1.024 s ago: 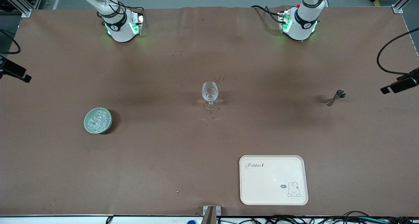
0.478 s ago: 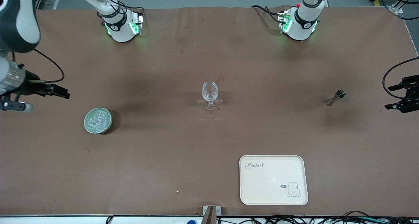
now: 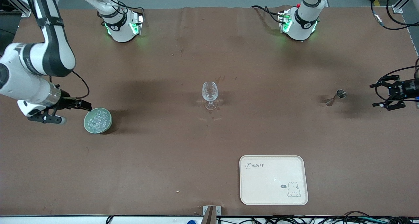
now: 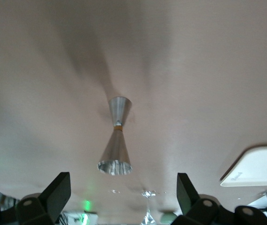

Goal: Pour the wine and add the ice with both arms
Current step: 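Reach the right gripper to the ice bowl while the left gripper reaches the jigger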

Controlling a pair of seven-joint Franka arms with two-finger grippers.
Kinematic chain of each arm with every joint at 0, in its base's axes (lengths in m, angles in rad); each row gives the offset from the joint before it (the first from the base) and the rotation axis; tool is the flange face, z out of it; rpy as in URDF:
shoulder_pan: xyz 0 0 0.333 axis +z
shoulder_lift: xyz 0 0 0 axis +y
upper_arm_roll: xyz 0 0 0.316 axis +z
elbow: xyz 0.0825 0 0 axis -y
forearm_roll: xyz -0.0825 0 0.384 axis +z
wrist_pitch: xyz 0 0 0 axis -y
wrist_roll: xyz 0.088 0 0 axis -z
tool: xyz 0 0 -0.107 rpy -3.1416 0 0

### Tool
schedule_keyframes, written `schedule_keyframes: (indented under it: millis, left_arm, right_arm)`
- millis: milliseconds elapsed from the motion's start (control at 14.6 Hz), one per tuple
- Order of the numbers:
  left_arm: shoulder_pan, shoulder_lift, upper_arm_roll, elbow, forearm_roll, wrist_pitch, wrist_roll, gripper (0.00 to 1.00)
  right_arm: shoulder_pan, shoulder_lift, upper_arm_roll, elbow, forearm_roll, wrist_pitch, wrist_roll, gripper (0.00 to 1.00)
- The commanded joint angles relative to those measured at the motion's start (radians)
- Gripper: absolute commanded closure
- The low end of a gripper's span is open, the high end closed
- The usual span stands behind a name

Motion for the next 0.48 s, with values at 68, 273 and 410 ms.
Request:
schedule_keyframes:
  millis: [68, 273, 410]
  left_arm:
    - [-0.01, 0.062, 0.015, -0.088, -0.113, -0.013, 0.02, 0.0]
    - [-0.027, 0.075, 0.015, -0.149, -0.173, -0.011, 0.022, 0.0]
    - [-0.027, 0.083, 0.014, -0.192, -0.208, -0.011, 0.023, 0.05]
  right_arm:
    - [0.006, 0.078, -0.006, -0.017, -0.001, 0.13, -0.01, 0.0]
    - [0.006, 0.121, -0.007, -0.019, -0.03, 0.165, -0.01, 0.0]
    - [0.0, 0.135, -0.007, -0.058, -0.036, 0.222, -0.01, 0.0]
